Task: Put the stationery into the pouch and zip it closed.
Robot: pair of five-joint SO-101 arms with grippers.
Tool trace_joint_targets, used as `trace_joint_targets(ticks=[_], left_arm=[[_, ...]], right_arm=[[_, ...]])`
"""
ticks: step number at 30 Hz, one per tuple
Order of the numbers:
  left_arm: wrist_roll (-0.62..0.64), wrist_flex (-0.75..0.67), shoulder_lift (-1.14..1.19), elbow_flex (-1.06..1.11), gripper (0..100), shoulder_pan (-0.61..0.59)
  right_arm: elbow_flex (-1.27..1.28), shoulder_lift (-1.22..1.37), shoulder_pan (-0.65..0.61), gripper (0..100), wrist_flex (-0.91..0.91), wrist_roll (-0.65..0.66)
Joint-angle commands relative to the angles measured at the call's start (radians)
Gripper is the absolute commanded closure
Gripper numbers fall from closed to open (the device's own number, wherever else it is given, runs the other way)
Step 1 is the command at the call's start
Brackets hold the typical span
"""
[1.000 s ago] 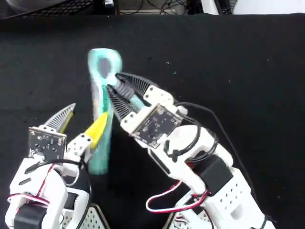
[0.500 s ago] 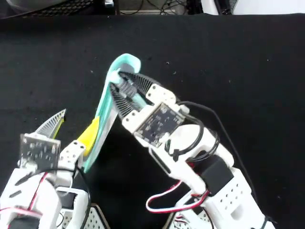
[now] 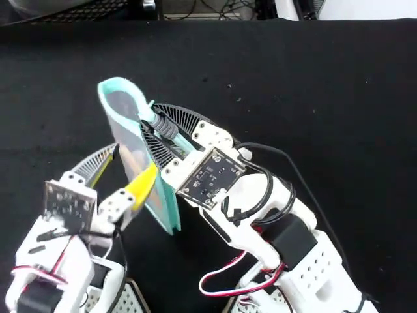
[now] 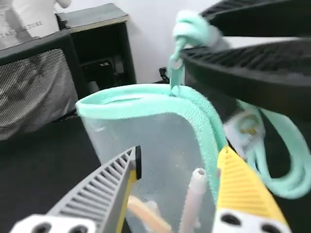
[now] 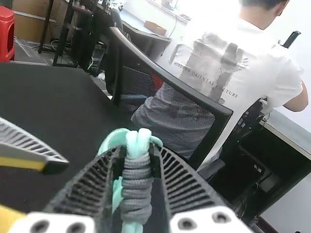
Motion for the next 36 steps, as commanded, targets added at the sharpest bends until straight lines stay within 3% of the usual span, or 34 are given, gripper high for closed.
trace_joint_targets(ticks=[1, 9, 13, 16, 24, 36], left_arm=[[0.023, -0.078, 0.006, 0.039, 74, -0.027], [0.023, -0.026, -0.002, 0.001, 74, -0.015], [0.023, 0.118, -0.002, -0.143, 74, 0.125], [0.023, 0.140, 0.008, -0.162, 74, 0.188], [0.015, -0.060, 0.006, 0.041, 73, -0.061], [-0.031, -0.061, -0.002, 0.030, 74, -0.213]], right_arm=[[-0.038, -0.013, -0.012, 98.6, -0.023, -0.005], [-0.038, -0.012, -0.012, 98.6, -0.023, -0.005], [-0.038, -0.012, -0.012, 98.6, -0.026, -0.008], [-0.038, -0.012, -0.012, 98.6, -0.025, -0.009], [-0.038, -0.018, -0.011, 98.6, -0.023, -0.005], [-0.044, -0.019, 0.098, 98.6, -0.031, -0.005]])
